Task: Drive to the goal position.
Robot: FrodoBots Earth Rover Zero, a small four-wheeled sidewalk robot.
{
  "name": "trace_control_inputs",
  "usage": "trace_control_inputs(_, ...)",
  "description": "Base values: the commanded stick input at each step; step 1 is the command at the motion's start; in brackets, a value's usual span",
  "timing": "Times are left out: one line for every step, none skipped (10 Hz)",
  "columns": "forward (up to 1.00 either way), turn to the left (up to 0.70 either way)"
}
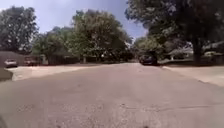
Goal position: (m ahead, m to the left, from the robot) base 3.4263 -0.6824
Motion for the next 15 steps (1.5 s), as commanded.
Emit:
trace_control_inputs(0.70, 0.00)
trace_control_inputs(0.70, 0.00)
trace_control_inputs(0.70, 0.00)
trace_control_inputs(0.70, 0.00)
trace_control_inputs(0.70, 0.00)
trace_control_inputs(0.70, 0.00)
trace_control_inputs(0.70, 0.00)
trace_control_inputs(0.70, -0.05)
trace_control_inputs(0.70, -0.16)
trace_control_inputs(0.70, -0.27)
trace_control_inputs(0.70, -0.35)
trace_control_inputs(0.70, -0.35)
trace_control_inputs(0.70, -0.35)
trace_control_inputs(0.70, -0.35)
trace_control_inputs(0.70, -0.35)
